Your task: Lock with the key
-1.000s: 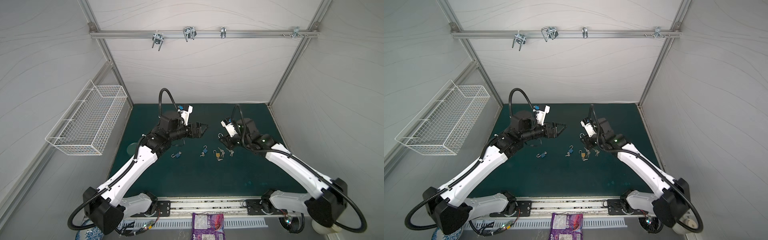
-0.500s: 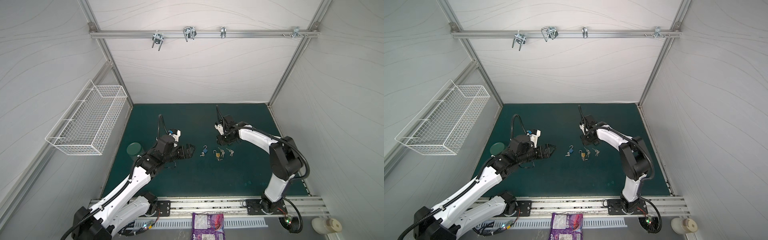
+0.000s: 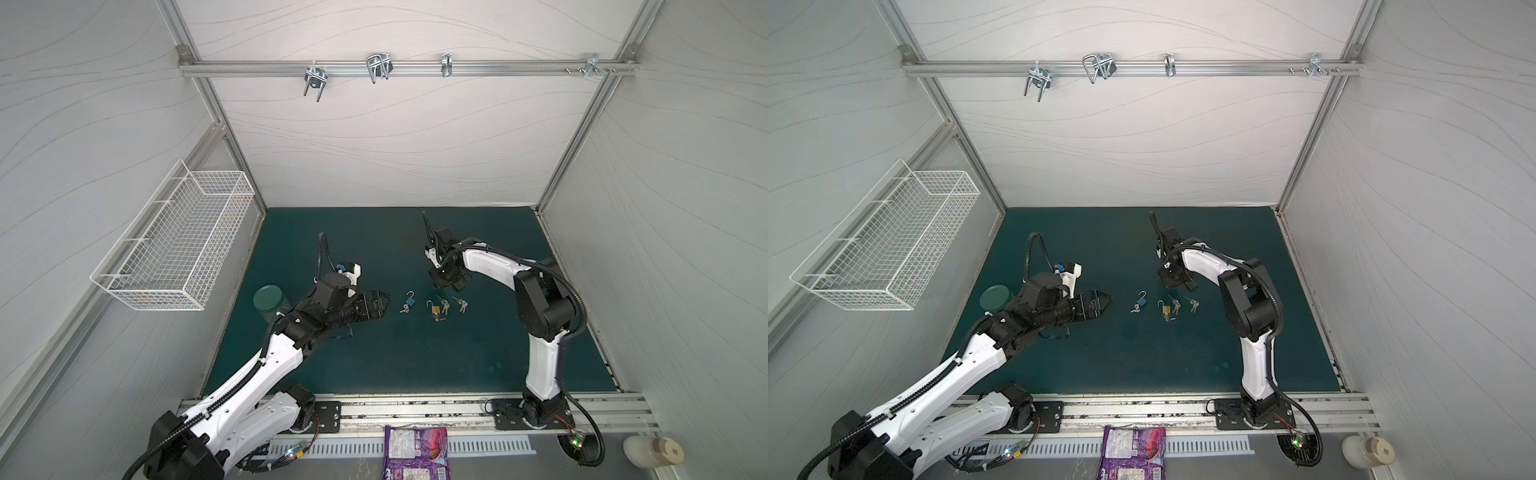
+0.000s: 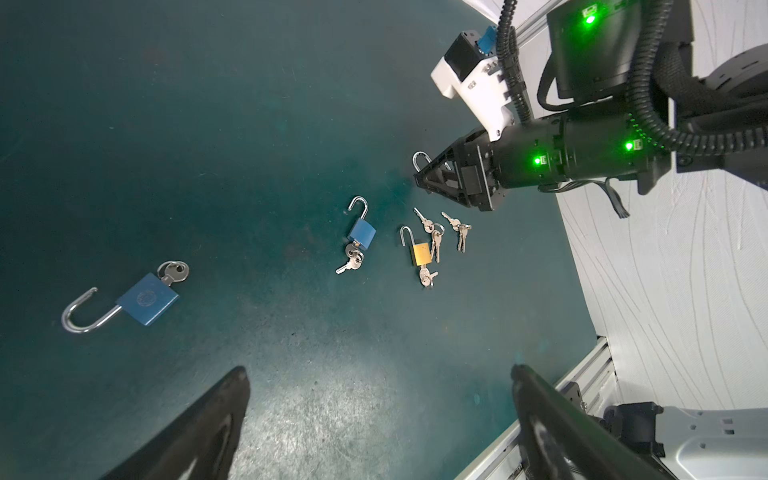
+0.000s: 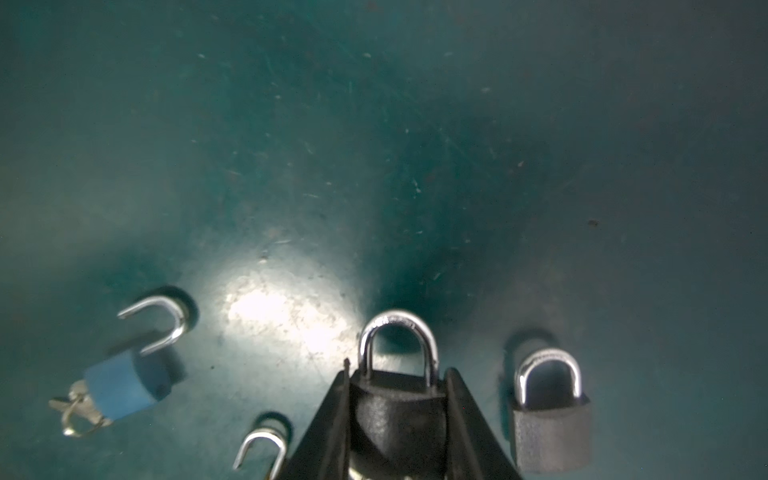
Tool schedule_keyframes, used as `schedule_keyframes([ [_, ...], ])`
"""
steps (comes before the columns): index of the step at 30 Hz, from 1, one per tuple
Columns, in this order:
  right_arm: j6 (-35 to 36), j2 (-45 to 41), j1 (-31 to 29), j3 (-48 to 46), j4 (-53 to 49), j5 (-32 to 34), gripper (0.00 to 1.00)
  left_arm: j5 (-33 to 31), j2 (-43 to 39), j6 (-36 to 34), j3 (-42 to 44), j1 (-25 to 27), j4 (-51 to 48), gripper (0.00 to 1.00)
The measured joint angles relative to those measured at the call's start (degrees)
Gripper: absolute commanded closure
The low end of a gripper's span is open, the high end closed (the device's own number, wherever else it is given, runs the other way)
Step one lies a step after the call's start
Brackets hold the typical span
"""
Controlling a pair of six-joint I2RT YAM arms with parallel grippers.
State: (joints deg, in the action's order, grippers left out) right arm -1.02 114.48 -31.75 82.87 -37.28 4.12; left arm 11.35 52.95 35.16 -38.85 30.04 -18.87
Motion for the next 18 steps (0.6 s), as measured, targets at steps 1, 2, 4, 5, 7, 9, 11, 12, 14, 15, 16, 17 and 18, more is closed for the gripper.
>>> schedule_keyframes([
  [1,0.2,0.5,0.0,0.4,-0.4,0.2,0.96,0.0,0.0,0.1,0.0,0.0,0.1,0.01],
  [2,0.3,0.9,0.0,0.7,-0.7,0.3,0.95,0.1,0.1,0.2,0.0,-0.1,0.3,0.01],
  [4,0.5,1.7,0.0,1.3,-1.2,0.5,0.94,0.2,0.3,0.3,0.0,-0.2,0.4,0.01],
  [5,0.6,2.1,0.0,1.5,-1.3,0.6,0.92,0.2,0.4,0.4,0.0,-0.3,0.4,0.01],
  [7,0.6,2.5,0.0,1.6,-1.4,0.9,0.89,0.3,0.5,0.5,0.0,-0.4,0.4,0.01],
  [9,0.7,2.8,0.0,1.6,-1.8,1.1,0.84,0.3,0.5,0.6,0.0,-0.5,0.4,0.01],
  [11,0.7,3.1,0.0,1.6,-2.2,1.3,0.78,0.3,0.6,0.7,0.0,-0.6,0.4,0.01],
  [12,0.7,3.1,0.0,1.6,-2.3,1.4,0.75,0.3,0.7,0.7,0.0,-0.6,0.4,0.01],
  [14,0.7,3.2,0.0,1.6,-2.3,1.4,0.67,0.3,0.9,0.7,0.0,-0.7,0.4,0.01],
  [15,0.7,3.2,0.0,1.6,-2.4,1.4,0.63,0.4,1.0,0.7,0.0,-0.8,0.4,0.01],
  [16,0.9,3.3,0.0,1.6,-2.4,1.4,0.59,0.4,1.0,0.7,0.0,-0.8,0.4,0.01],
  [17,0.9,3.3,0.0,1.7,-2.5,1.4,0.58,0.5,1.1,0.7,0.0,-0.9,0.4,0.01],
  [18,1.0,3.4,0.0,2.0,-2.7,1.4,0.57,0.5,1.2,0.7,0.0,-0.9,0.4,0.01],
])
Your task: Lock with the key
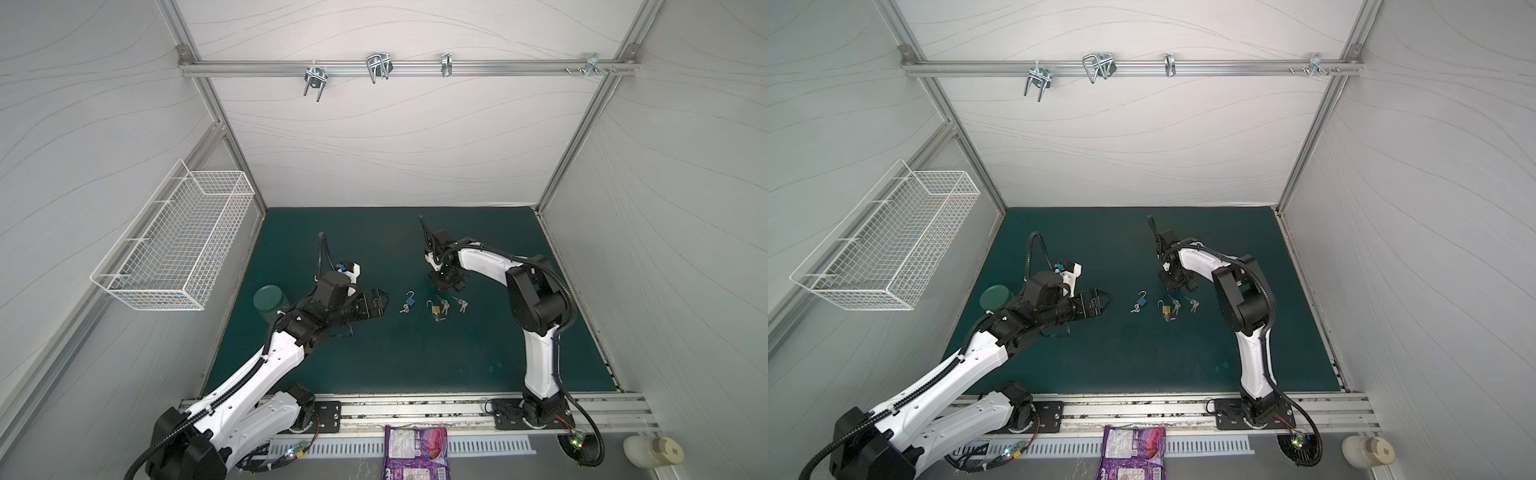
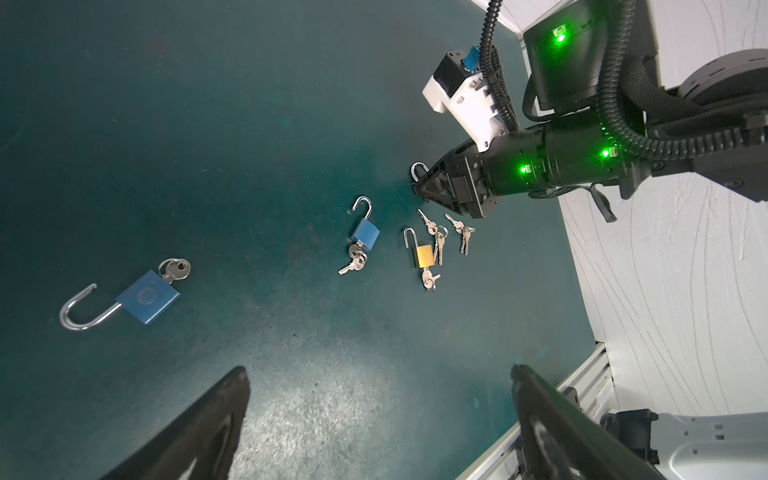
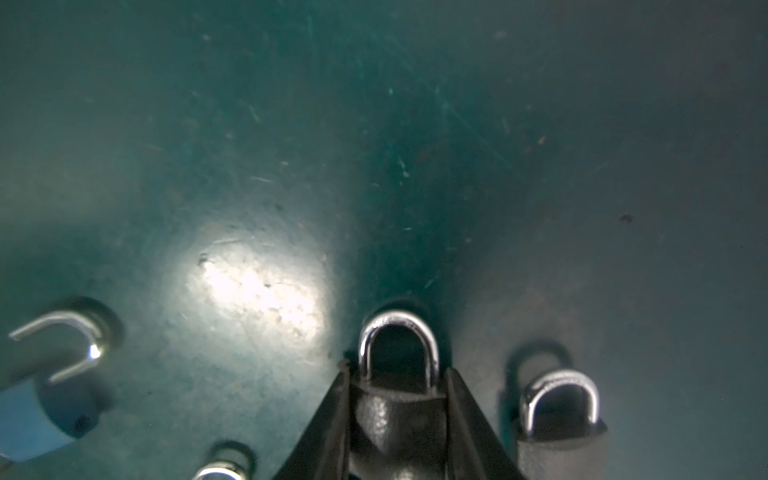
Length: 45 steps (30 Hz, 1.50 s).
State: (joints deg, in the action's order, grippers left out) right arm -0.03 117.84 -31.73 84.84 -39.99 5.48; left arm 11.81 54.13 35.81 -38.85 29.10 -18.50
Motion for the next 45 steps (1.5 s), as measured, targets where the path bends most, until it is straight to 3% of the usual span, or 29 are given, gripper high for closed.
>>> schedule_keyframes([
  [8,-0.8,-1.1,0.0,0.7,-0.4,-1.3,0.49,0.7,0.3,-0.3,0.0,-3.8,0.0,0.01],
  [16,-6.2,-18.2,-1.8,-12.6,2.9,-3.6,0.52,0.5,12.2,-3.0,-4.9,-4.6,1.3,0.01],
  [19,-8.2,-20.9,-3.2,-17.0,3.8,-5.0,0.55,1.1,16.1,-2.9,-5.7,-4.4,3.5,0.02],
  [30,-9.6,-17.7,-4.9,-19.4,4.9,-9.4,0.58,3.2,19.6,-1.9,-6.1,-4.1,7.7,0.03],
  [45,-8.5,-11.3,-6.0,-14.7,4.5,-7.3,0.59,3.5,17.4,-1.0,-5.0,-6.2,9.0,0.03],
])
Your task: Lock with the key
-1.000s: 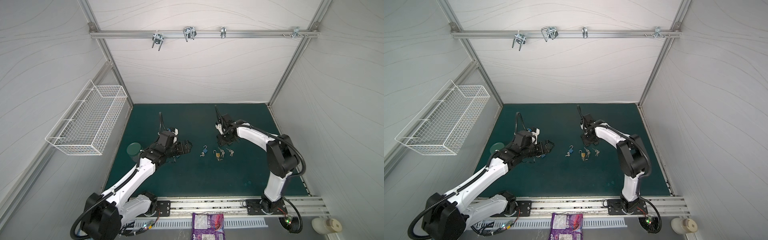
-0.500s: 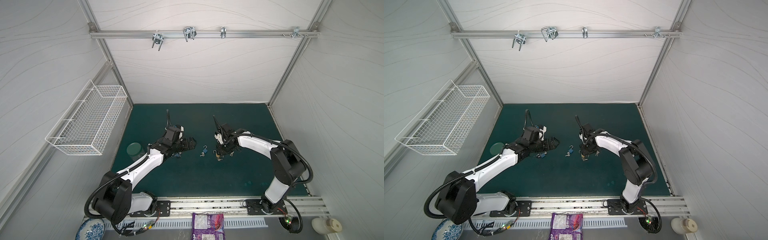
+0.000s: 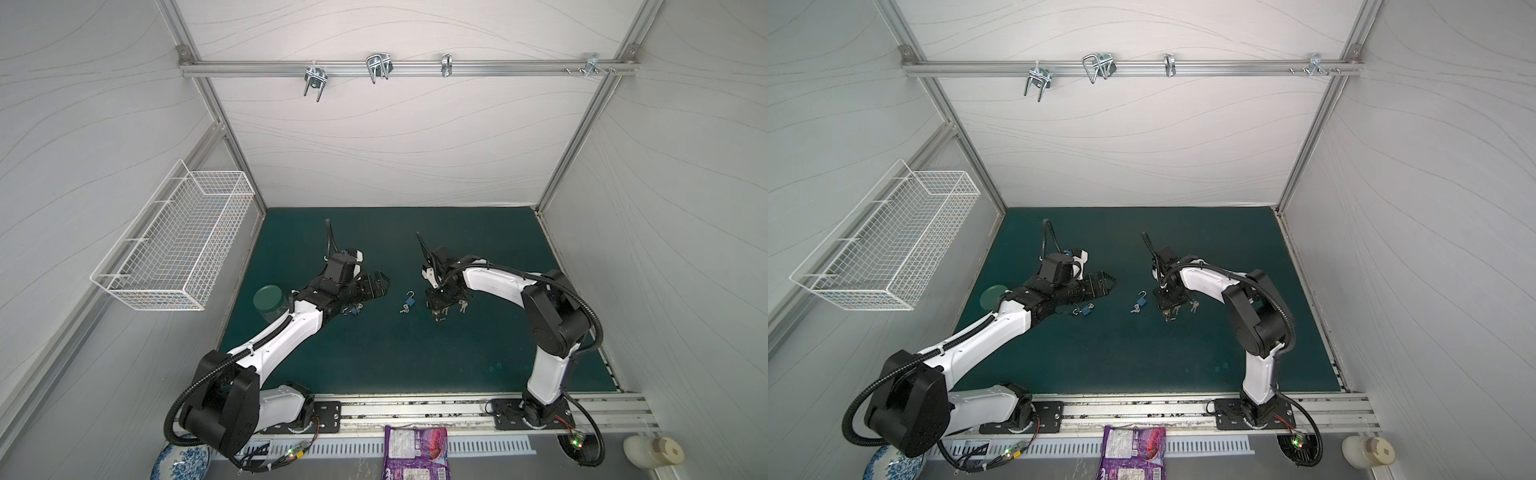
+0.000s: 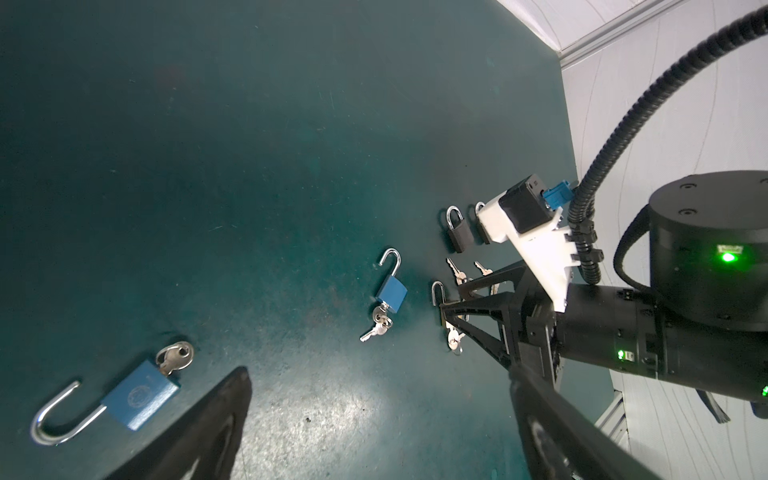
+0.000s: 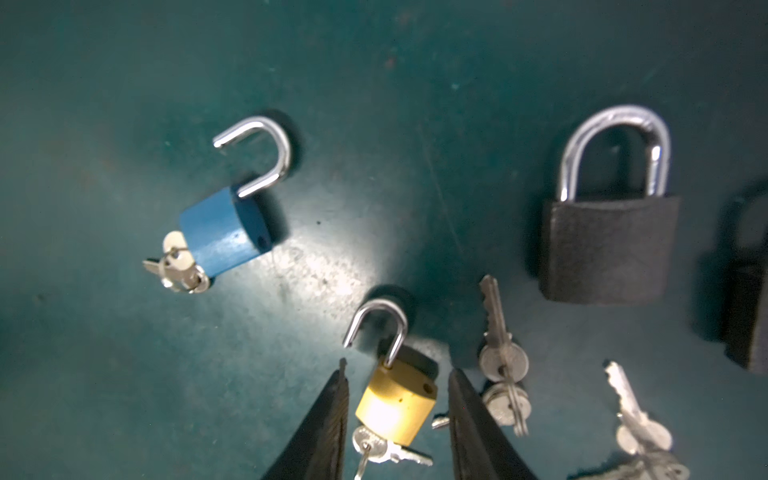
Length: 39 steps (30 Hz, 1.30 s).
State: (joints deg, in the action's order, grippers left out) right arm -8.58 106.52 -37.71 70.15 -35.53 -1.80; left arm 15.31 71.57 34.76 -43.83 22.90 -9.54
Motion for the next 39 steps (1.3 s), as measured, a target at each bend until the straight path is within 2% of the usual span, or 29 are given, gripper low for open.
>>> schedule_keyframes([
  [10,1.5,2.1,-1.7,1.2,-1.4,2.0,0.64,0.5,-2.3,0.2,0.7,-1.6,-0.1,0.03],
  [16,1.6,2.1,-2.6,1.0,-1.6,2.4,0.71,1.3,-4.4,0.7,1.6,-3.9,-0.7,0.04],
  [24,1.5,0.9,-6.1,-0.5,-1.6,2.7,0.74,1.8,-8.9,1.4,3.5,-8.1,-2.5,0.05],
  [28,1.0,-0.4,-10.5,-2.0,-2.0,1.7,0.73,1.7,-11.2,1.3,3.8,-8.9,-4.5,0.05],
  [33,-0.1,-3.8,-13.1,-3.7,-2.0,0.1,0.61,1.6,-13.0,0.6,4.7,-8.9,-5.4,0.02],
  [36,-0.3,-6.9,-10.8,-4.3,-0.7,0.3,0.6,1.2,-12.2,-0.4,4.7,-7.7,-5.9,0.02],
  [39,-0.6,-9.6,-6.1,-4.9,1.4,1.5,0.61,-0.1,-10.4,-1.6,4.5,-3.5,-6.2,0.02],
])
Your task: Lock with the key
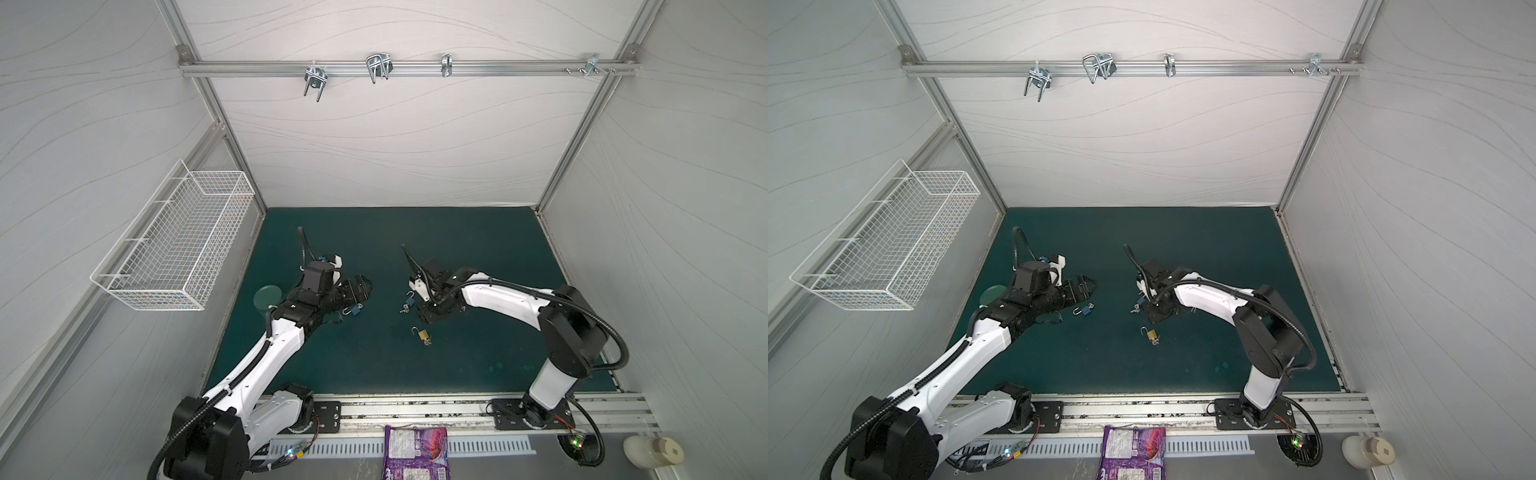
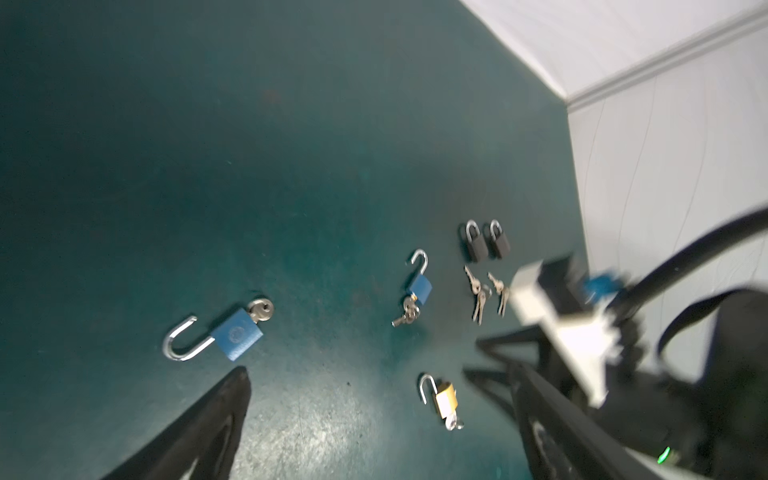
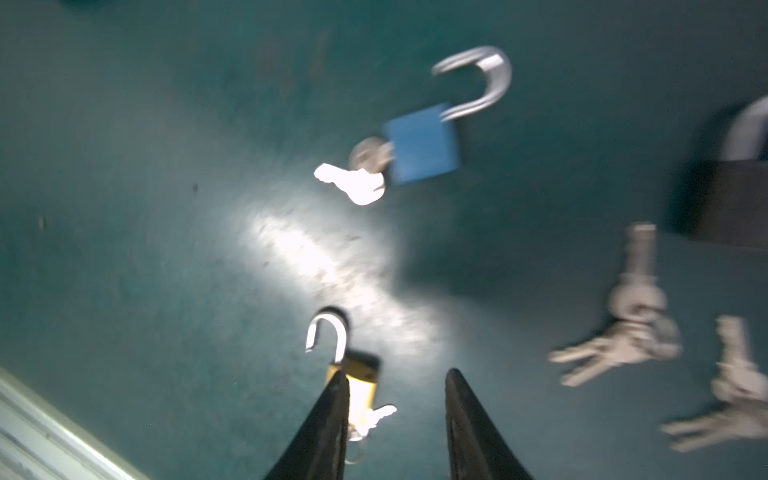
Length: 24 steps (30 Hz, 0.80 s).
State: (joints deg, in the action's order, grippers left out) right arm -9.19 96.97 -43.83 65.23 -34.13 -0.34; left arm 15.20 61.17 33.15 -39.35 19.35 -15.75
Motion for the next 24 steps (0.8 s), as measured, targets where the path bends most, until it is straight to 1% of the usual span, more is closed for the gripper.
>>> schedule_keyframes([
  [4,0.5,-0.4,5.5,0.1,1.4,3.1,0.63,-0.5,4.1,-0.6,-1.4,5.1,-0.2,0.04],
  [7,1.1,-0.1,7.8,0.1,1.4,3.9,0.63,-0.6,6.1,-0.6,-2.1,7.1,0.3,0.04],
  [9,1.6,0.7,9.0,0.1,1.3,4.0,0.64,-0.6,6.8,-0.6,-2.1,7.4,0.8,0.04],
  [15,3.0,4.7,11.3,1.0,0.7,3.0,0.7,-0.5,7.8,-0.6,-2.2,7.5,1.3,0.05],
  [18,3.4,6.1,11.6,2.0,0.6,2.4,0.74,-0.4,7.8,-0.6,-2.2,7.5,1.4,0.06],
  [24,3.9,7.8,11.6,3.3,0.4,0.6,0.75,-0.2,7.8,-0.5,-2.2,7.5,1.9,0.06],
])
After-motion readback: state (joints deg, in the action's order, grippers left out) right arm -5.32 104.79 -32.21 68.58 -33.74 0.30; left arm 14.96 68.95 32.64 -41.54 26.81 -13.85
